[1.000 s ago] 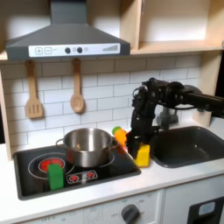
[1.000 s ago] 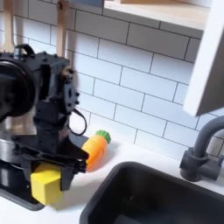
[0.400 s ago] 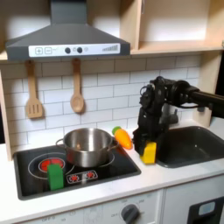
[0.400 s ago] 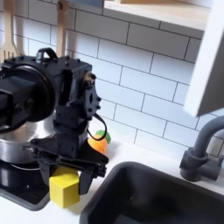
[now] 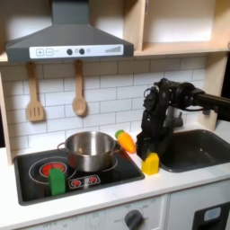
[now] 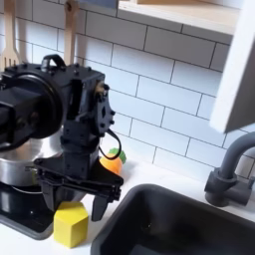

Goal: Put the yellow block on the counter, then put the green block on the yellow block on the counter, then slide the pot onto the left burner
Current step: 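Put the yellow block on the counter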

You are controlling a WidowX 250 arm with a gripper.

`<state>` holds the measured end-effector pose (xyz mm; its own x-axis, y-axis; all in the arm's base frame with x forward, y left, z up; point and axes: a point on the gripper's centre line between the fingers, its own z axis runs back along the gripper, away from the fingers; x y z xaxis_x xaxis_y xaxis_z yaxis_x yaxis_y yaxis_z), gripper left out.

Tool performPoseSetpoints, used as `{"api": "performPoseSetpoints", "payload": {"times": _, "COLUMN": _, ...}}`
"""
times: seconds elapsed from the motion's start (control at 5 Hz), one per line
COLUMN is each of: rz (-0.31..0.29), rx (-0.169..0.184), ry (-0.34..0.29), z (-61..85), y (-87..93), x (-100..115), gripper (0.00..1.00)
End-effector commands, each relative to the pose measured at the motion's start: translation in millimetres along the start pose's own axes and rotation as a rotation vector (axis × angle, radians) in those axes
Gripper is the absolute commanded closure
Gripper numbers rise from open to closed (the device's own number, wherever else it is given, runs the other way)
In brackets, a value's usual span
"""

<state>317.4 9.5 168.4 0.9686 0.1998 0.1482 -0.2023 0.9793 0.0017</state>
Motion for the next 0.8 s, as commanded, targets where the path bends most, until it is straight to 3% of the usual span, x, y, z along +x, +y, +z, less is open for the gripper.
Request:
{"api": "performPoseSetpoints", "payload": {"times": 0.0, "rz": 0.005, "rx": 0.010, "ry": -0.001, "z": 0.8, "y": 1.9, "x": -1.2, "gripper": 0.00}}
{"api": "performPoseSetpoints", "payload": {"times": 0.4, "rz": -0.028, "rx": -0.014, "ry": -0.015, "z": 34.1, "y": 0.4, "x": 9.1, "gripper": 0.00}}
{"api": "performPoseSetpoints", "payload": {"times": 0.6, "rz": -0.019, "rx": 0.002, "ry": -0.058, "z": 55.4, "y": 11.8, "x": 16.6, "gripper": 0.00}}
